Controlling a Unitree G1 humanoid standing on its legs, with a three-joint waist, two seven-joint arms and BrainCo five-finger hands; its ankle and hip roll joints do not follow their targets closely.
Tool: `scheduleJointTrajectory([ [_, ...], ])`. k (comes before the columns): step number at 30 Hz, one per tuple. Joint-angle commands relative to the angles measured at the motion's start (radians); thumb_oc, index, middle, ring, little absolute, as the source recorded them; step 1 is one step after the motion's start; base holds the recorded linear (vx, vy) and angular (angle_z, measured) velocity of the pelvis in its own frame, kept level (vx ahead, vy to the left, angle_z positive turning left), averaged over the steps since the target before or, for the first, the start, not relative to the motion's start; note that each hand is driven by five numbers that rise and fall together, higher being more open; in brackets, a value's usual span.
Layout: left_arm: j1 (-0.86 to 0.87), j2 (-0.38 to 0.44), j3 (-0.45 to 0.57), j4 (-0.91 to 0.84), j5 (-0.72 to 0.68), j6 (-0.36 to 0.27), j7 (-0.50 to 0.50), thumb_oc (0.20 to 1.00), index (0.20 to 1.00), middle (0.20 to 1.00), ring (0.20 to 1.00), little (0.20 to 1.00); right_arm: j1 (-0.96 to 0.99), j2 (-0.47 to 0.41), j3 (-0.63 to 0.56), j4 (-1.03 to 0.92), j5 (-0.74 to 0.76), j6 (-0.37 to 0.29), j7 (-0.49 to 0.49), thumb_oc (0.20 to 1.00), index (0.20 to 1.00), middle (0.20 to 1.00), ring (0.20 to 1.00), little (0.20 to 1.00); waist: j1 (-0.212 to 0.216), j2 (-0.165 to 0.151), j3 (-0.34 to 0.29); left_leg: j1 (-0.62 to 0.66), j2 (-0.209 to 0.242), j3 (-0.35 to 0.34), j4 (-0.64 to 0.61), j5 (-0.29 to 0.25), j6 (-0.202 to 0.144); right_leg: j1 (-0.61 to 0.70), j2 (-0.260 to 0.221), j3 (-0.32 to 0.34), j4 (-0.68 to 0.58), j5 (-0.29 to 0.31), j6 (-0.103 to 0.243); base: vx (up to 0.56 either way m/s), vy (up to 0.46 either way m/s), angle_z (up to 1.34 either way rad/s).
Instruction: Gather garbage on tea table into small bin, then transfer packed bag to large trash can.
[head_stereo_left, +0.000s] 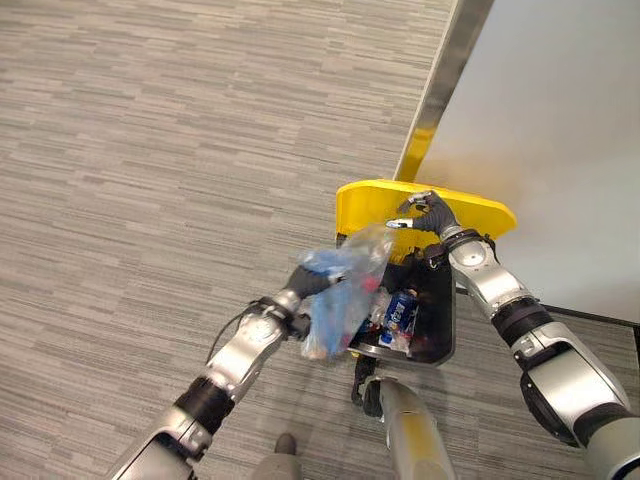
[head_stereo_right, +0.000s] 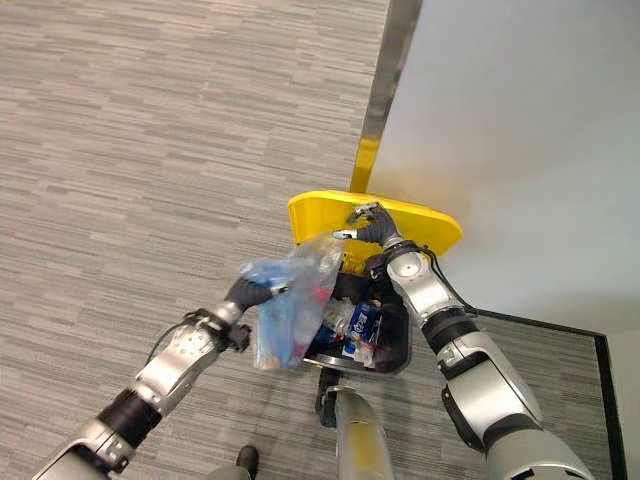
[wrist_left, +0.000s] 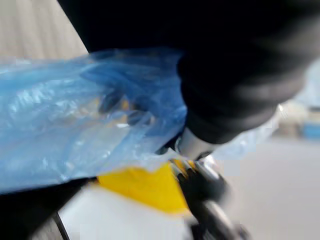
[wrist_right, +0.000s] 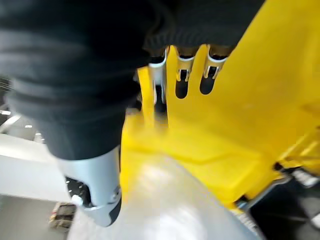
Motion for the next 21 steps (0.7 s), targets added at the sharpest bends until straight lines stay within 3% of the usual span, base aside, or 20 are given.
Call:
scheduleJointTrajectory([
  [1, -0.101, -0.013, -0.014, -0.073, -0.004, -0.081, -0.013, 0.200, 0.200, 0.200, 0.200, 0.200, -0.121, -0.043, -0.009, 0.026, 0.039, -0.035, -0.025, 1.000, 1.000, 1.000, 1.000, 1.000, -0.007, 0.007, 0.007, 0.180, -0.083, 0.038, -0.014, -0.142, 0.074, -0.016, -0.062, 0.135, -0.366, 0.349, 0.197, 0.00, 0.005, -0.05],
  [4, -0.183, -0.046, -0.035, -0.013, 0.030, -0.079, 0.024, 0.200, 0.200, 0.200, 0.200, 0.200, -0.160, -0.049, 0.017, 0.044, 0.034, -0.034, -0.031, 1.000, 1.000, 1.000, 1.000, 1.000, -0.028, 0.008, 0.010, 0.183, -0.084, 0.045, -0.025, -0.142, 0.075, -0.027, -0.059, 0.136, -0.365, 0.352, 0.200, -0.01, 0.008, -0.05],
  [6, -0.235, -0.062, -0.044, 0.116, 0.080, -0.065, 0.059, 0.200, 0.200, 0.200, 0.200, 0.200, -0.176, -0.057, 0.037, 0.042, 0.020, -0.028, -0.032, 1.000, 1.000, 1.000, 1.000, 1.000, -0.048, 0.009, 0.021, 0.187, -0.084, 0.054, -0.031, -0.141, 0.074, -0.040, -0.058, 0.135, -0.360, 0.353, 0.202, -0.01, 0.013, -0.06],
  [21, -0.409, -0.113, -0.123, 0.643, 0.332, 0.013, 0.109, 0.200, 0.200, 0.200, 0.200, 0.200, -0.309, -0.071, 0.107, -0.001, 0.023, -0.025, -0.081, 1.000, 1.000, 1.000, 1.000, 1.000, -0.133, 0.008, 0.122, 0.118, -0.087, 0.089, 0.009, -0.145, 0.061, -0.148, -0.048, 0.161, -0.318, 0.354, 0.193, -0.02, 0.003, -0.04],
])
